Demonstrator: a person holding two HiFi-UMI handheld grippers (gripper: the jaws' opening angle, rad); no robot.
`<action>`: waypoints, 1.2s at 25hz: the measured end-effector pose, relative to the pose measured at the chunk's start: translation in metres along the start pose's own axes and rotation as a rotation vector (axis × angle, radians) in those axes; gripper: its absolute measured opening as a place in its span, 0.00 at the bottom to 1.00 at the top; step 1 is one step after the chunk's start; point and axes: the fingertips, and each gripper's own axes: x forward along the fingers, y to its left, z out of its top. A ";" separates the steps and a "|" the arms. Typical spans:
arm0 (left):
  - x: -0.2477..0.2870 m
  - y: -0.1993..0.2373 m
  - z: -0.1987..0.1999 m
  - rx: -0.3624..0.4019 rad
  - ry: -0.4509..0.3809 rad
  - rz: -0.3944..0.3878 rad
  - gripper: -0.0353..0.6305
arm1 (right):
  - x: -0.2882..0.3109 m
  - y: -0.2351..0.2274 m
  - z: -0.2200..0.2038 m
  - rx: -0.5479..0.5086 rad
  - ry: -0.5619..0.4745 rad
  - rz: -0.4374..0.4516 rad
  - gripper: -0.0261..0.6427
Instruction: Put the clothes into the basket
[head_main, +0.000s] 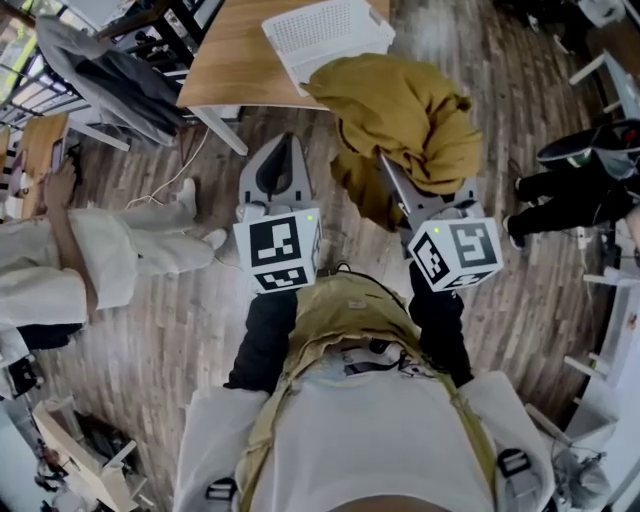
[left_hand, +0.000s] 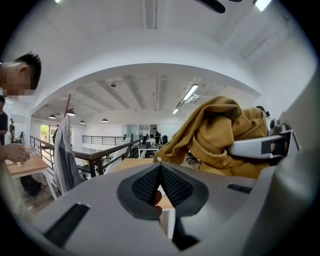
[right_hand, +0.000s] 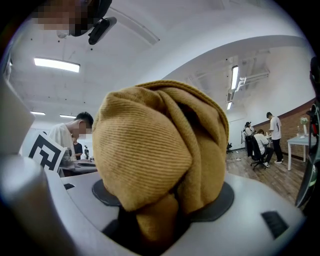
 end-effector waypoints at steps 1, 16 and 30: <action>-0.001 0.000 -0.002 0.000 0.006 0.002 0.05 | 0.000 -0.001 -0.002 0.004 0.000 0.001 0.56; 0.065 0.022 -0.003 -0.006 -0.006 -0.019 0.05 | 0.054 -0.021 0.000 -0.022 -0.024 -0.019 0.56; 0.178 0.061 0.000 -0.007 0.036 -0.053 0.05 | 0.164 -0.063 0.002 0.006 -0.024 -0.050 0.56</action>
